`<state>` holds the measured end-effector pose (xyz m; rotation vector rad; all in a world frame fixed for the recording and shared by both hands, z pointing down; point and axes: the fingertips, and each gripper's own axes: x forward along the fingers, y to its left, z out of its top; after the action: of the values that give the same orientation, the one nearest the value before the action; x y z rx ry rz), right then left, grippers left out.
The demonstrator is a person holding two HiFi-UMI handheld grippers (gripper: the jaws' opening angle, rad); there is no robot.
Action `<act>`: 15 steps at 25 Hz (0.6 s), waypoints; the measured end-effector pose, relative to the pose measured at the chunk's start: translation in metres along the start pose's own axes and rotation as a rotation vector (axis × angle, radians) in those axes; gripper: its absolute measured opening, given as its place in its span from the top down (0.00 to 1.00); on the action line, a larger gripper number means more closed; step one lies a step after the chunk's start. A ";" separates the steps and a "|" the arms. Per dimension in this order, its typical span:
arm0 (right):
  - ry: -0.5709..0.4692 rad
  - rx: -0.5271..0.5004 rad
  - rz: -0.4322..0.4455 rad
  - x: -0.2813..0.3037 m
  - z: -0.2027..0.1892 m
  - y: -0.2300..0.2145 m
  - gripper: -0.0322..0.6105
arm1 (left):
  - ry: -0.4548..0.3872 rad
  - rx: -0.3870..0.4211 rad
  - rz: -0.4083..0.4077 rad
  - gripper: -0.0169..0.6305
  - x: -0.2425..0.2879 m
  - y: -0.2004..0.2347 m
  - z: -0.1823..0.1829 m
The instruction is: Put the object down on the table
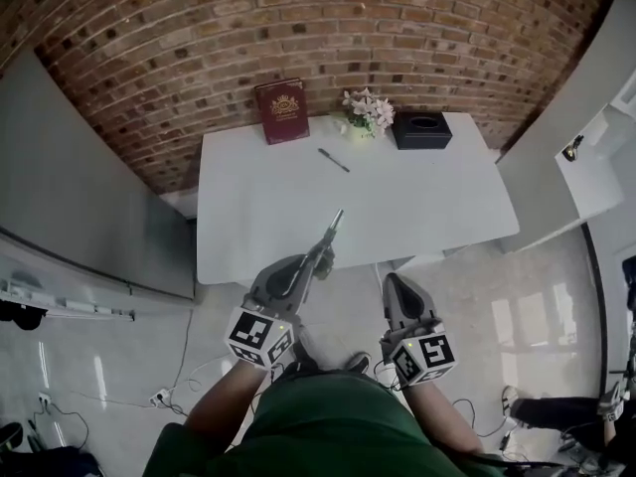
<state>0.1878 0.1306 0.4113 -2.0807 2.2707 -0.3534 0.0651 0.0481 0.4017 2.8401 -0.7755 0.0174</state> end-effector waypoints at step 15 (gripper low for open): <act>0.084 -0.067 0.034 0.071 -0.008 0.082 0.95 | -0.020 -0.035 0.133 0.93 -0.057 0.131 -0.005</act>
<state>0.0991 0.0672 0.4120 -2.0937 2.3944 -0.3749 -0.0496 -0.0333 0.4273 2.7545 -0.9585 -0.0051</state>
